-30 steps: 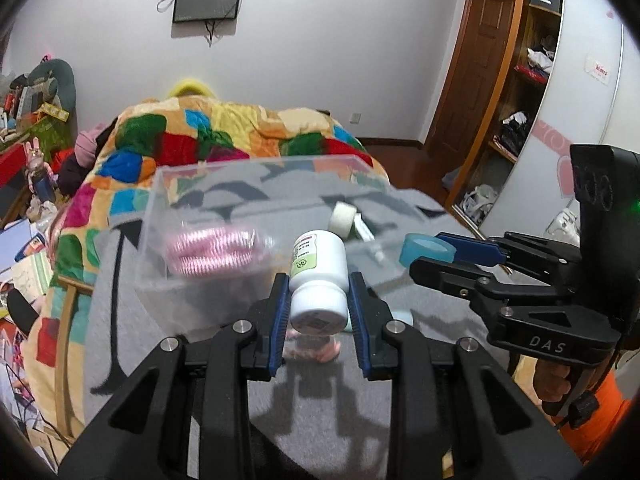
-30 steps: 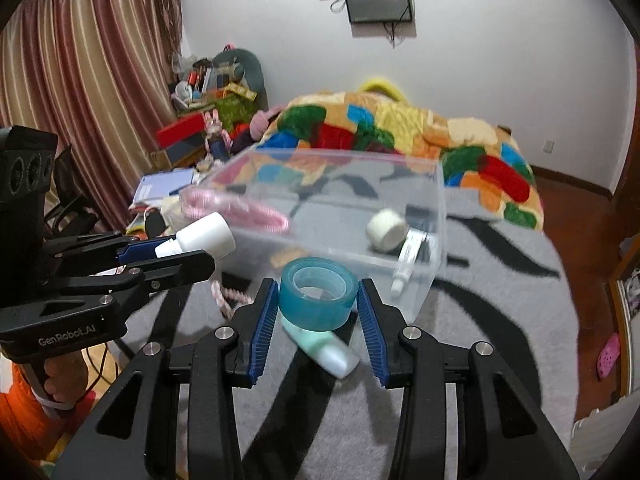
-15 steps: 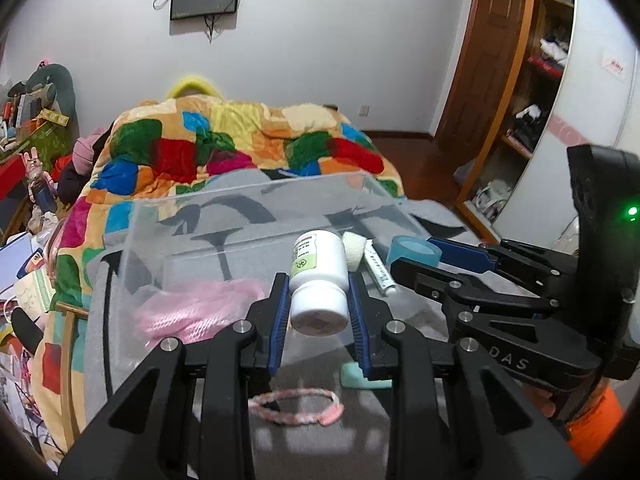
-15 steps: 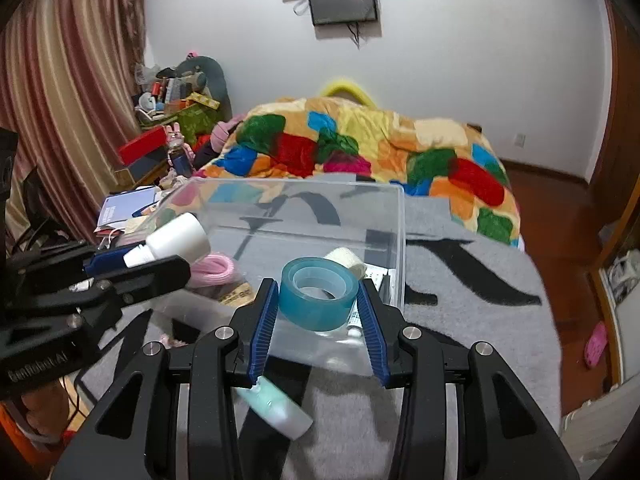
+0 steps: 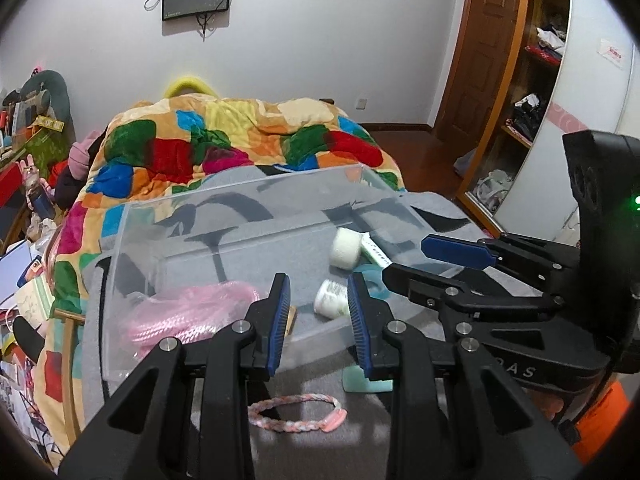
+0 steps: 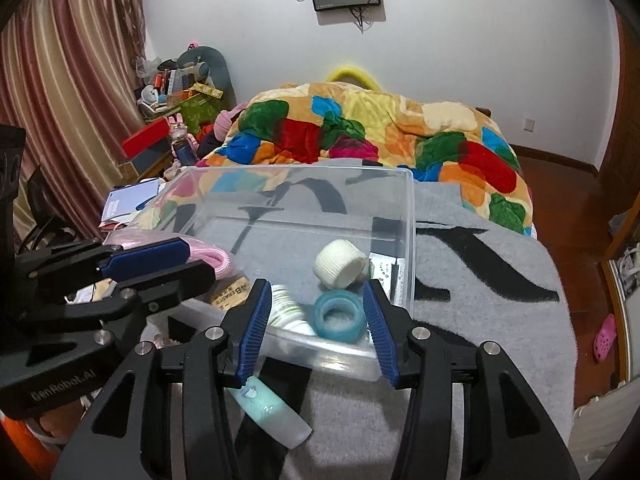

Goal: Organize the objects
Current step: 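Drop the pill bottle into the box with the left tool while the right drops the teal tape in, then grasp the pink braided bracelet with the left tool while the right tool grasps the mint-green bottle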

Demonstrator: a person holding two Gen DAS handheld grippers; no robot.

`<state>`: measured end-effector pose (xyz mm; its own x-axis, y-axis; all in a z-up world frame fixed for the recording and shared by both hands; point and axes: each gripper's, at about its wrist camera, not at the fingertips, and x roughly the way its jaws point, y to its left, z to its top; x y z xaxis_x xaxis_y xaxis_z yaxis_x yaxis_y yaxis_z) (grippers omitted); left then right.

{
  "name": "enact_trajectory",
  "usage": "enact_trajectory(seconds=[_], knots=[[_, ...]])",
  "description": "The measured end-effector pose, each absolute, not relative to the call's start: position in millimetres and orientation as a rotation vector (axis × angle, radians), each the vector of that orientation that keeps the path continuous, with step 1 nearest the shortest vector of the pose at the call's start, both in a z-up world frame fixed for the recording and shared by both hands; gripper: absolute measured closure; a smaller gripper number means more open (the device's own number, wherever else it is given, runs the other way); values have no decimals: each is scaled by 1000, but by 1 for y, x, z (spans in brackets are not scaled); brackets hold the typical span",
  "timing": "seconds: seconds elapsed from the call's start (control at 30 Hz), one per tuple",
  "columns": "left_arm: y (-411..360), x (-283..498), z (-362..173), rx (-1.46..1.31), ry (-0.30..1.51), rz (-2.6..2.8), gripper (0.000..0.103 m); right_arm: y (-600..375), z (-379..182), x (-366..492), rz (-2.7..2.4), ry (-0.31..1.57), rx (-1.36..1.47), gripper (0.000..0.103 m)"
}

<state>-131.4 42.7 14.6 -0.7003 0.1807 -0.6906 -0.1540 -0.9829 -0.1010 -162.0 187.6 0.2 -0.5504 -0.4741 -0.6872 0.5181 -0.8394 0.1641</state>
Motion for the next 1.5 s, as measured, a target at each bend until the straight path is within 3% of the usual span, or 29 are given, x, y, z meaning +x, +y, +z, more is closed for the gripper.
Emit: enact_trajectory(seconds=[0.2, 0.4, 0.67, 0.97, 1.1, 1.17, 1.27, 1.3, 1.37, 1.5], knots=[[39, -111, 24, -1081, -57, 2735, 72, 193, 11, -143, -2349, 102, 976, 59], [32, -94, 19, -1096, -64, 2725, 64, 196, 16, -123, -2331, 130, 946, 59], [23, -85, -18, -1229, -52, 2673, 37, 189, -6, -107, -2278, 203, 988, 59], [25, -99, -61, -1404, -27, 2577, 26, 175, -49, -117, -2164, 253, 1128, 58], [29, -102, -64, -1395, 20, 2619, 25, 169, -58, -121, -2162, 311, 1146, 60], [31, -100, -64, -1376, 19, 2634, 34, 173, -58, -122, -2163, 309, 1139, 67], [36, -96, -64, -1349, 64, 2670, 67, 177, -58, -118, -2166, 316, 1122, 79], [36, -94, -64, -1339, 65, 2670, 73, 177, -58, -117, -2167, 316, 1118, 80], [37, -90, -63, -1322, 80, 2682, 94, 179, -58, -113, -2172, 313, 1111, 80], [35, -88, -62, -1297, 82, 2704, 97, 185, -58, -106, -2182, 282, 1105, 80]])
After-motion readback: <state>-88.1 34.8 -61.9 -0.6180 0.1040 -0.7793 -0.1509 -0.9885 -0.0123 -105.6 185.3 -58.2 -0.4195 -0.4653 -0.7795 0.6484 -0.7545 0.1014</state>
